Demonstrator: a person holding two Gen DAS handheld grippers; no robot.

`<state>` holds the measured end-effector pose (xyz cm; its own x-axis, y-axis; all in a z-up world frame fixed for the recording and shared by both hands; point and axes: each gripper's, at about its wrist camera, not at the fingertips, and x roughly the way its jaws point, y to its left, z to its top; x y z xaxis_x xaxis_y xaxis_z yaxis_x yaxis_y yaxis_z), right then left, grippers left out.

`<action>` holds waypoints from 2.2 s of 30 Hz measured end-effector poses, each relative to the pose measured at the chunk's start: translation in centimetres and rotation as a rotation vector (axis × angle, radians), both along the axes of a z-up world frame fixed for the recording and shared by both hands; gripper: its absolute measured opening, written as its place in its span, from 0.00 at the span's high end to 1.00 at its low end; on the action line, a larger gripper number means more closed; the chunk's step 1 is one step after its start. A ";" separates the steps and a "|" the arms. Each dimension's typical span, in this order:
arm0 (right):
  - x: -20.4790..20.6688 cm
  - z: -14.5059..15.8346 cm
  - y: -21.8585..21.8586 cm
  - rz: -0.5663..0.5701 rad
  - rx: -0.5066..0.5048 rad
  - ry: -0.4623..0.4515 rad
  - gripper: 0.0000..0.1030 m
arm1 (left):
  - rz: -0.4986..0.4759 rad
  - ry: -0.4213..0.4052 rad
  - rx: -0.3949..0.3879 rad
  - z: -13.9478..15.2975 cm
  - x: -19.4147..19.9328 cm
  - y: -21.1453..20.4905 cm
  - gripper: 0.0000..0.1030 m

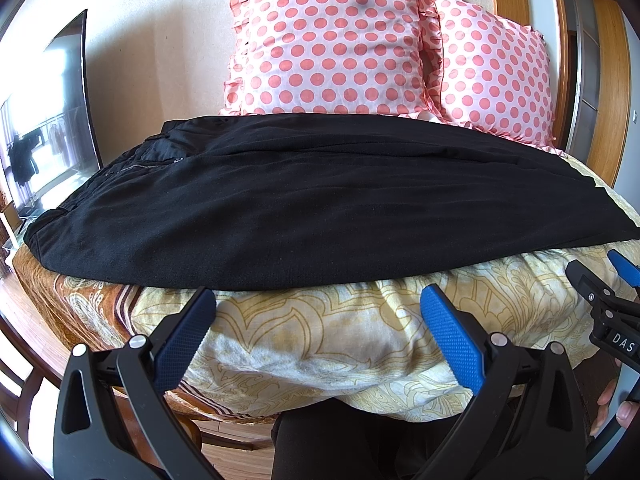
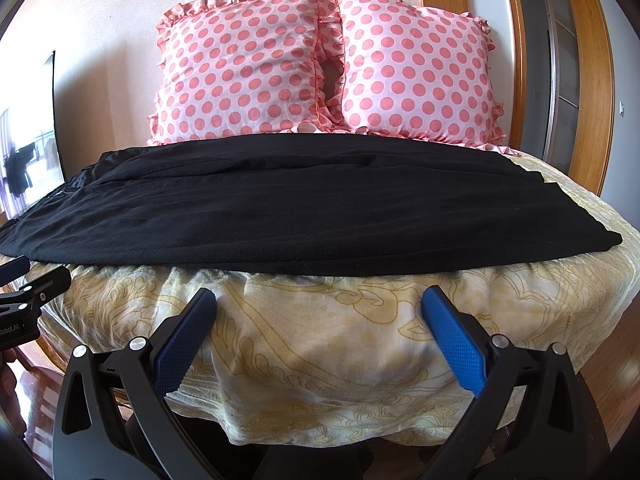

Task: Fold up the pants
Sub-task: 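Grasp the trouser leg hem with the right gripper and lift it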

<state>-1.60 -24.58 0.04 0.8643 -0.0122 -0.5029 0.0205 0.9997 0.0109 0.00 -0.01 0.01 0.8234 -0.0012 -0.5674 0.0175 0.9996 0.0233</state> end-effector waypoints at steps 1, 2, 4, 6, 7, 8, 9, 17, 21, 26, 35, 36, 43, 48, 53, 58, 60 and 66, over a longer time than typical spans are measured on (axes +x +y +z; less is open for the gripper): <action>-0.1 -0.1 0.0 0.005 0.001 -0.003 0.01 | -0.001 0.001 0.001 0.0 0.0 0.0 0.02; -0.2 -0.1 0.0 0.011 0.002 -0.007 0.01 | -0.003 0.003 0.001 0.0 0.0 0.0 0.02; 0.1 0.1 -0.3 0.036 0.003 0.002 0.01 | -0.013 0.005 0.002 0.2 -0.1 0.0 0.02; -0.1 0.4 -0.7 0.072 0.012 0.023 0.01 | -0.029 0.012 -0.002 0.1 0.0 0.1 0.02; 0.0 0.5 -1.0 0.086 0.021 0.031 0.01 | -0.032 0.018 -0.004 0.2 -0.1 0.2 0.02; 0.2 0.9 -1.6 0.095 0.040 0.034 0.01 | -0.037 0.022 -0.009 0.3 -0.1 0.4 0.02; 0.2 1.4 -2.4 0.105 0.073 0.032 0.01 | -0.046 0.021 -0.014 0.5 -0.2 0.5 0.02; 3.6 10.7 -11.5 -0.023 0.209 -0.083 0.01 | -0.080 -0.125 -0.002 6.0 0.4 1.1 0.02; 11.6 14.0 -17.1 -0.204 0.242 -0.020 0.01 | -0.014 -0.103 -0.045 7.2 4.7 2.5 0.02; 23.2 13.7 -23.9 -0.442 0.241 0.121 0.01 | 0.075 -0.092 -0.029 7.4 9.1 3.4 0.02; 36.4 6.0 -31.9 -0.740 0.341 0.332 0.40 | 0.068 -0.094 0.055 6.1 11.9 3.0 0.02; 37.0 5.3 -32.3 -0.769 0.344 0.345 0.42 | 0.061 -0.092 0.062 5.8 12.1 2.9 0.02; 39.7 2.3 -32.6 -0.864 0.265 0.423 0.42 | 0.031 -0.050 0.019 5.1 12.8 3.3 0.02; 40.3 1.8 -30.9 -0.826 0.160 0.422 0.61 | 0.051 -0.025 -0.039 4.9 13.1 4.2 0.02; 37.2 2.5 -33.2 -0.804 0.366 0.343 0.94 | 0.058 0.001 -0.098 4.5 13.3 5.1 0.02; 33.6 4.8 -33.2 -0.719 0.464 0.229 0.96 | 0.078 0.016 -0.154 4.4 13.4 6.1 0.02; 31.3 6.2 -32.7 -0.683 0.474 0.181 0.96 | 0.082 0.017 -0.165 4.3 13.3 6.3 0.02; 22.5 9.3 -29.7 -0.569 0.449 0.077 0.96 | 0.084 0.004 -0.168 4.4 13.1 6.3 0.02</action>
